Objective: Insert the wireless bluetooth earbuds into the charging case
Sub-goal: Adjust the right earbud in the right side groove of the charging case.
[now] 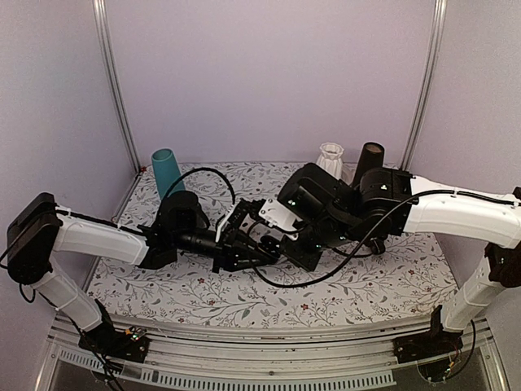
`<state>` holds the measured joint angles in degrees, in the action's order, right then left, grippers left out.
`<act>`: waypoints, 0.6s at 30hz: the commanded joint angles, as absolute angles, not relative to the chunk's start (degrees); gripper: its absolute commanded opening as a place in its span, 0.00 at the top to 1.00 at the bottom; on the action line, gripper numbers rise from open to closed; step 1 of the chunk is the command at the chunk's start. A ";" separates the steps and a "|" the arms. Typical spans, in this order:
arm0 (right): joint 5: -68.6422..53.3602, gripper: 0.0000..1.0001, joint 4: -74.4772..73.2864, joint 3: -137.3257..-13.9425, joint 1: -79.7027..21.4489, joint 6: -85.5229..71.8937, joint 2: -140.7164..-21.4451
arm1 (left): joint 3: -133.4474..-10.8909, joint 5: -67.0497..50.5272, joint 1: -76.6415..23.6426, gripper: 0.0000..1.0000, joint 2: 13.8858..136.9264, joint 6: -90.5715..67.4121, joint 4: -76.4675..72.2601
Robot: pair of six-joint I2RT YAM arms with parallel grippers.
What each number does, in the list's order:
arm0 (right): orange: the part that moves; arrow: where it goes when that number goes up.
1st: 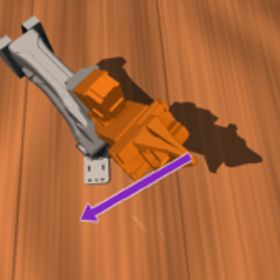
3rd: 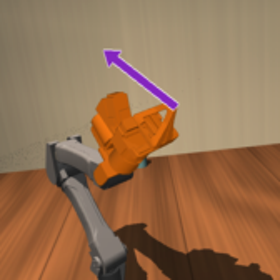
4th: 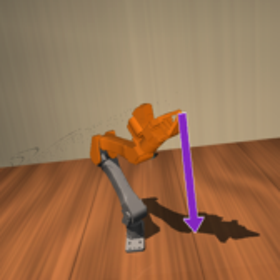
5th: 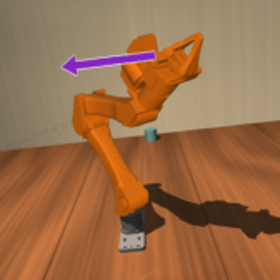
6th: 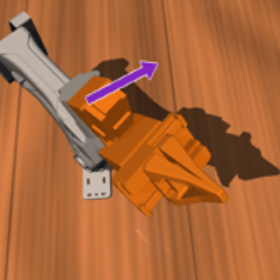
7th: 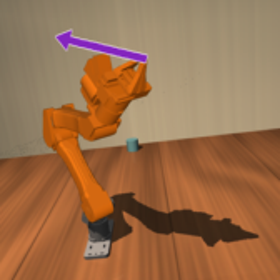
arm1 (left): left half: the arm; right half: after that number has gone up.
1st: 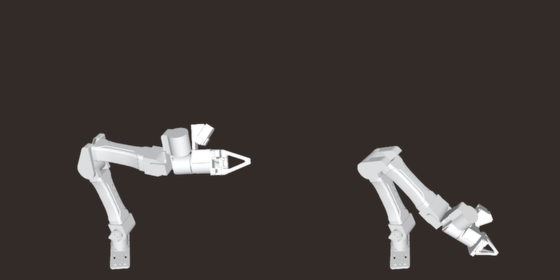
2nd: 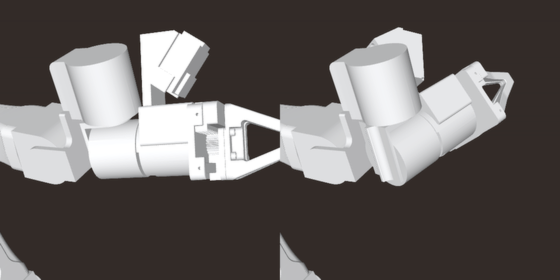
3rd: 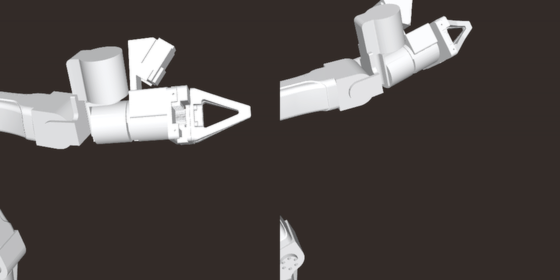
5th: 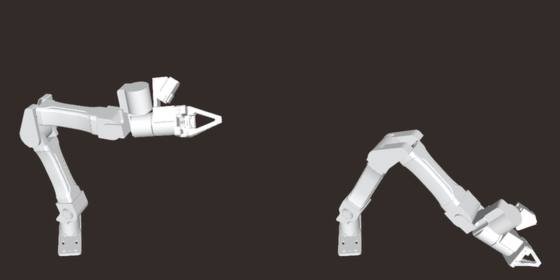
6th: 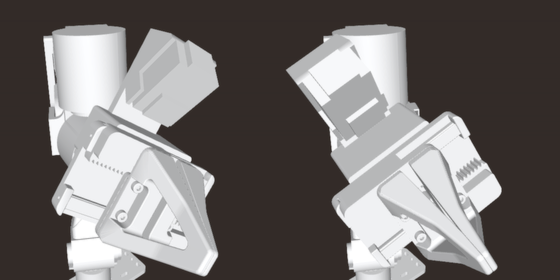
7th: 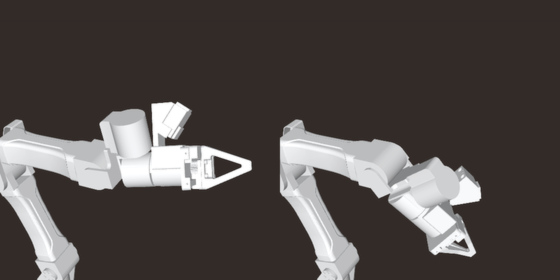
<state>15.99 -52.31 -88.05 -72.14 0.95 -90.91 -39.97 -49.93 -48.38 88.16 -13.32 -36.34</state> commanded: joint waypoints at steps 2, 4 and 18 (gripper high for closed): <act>15.34 0.96 -50.71 -90.22 -73.14 1.67 -92.49 | -40.91 -50.56 -48.77 1.00 88.31 -12.73 -37.63; 15.17 0.96 -50.65 -90.43 -73.40 1.67 -92.90 | -41.04 -50.61 -48.71 1.00 88.52 -12.91 -37.89; 15.57 0.96 -53.88 -89.86 -73.48 1.89 -93.13 | -40.08 -51.04 -48.79 1.00 87.06 -12.65 -39.17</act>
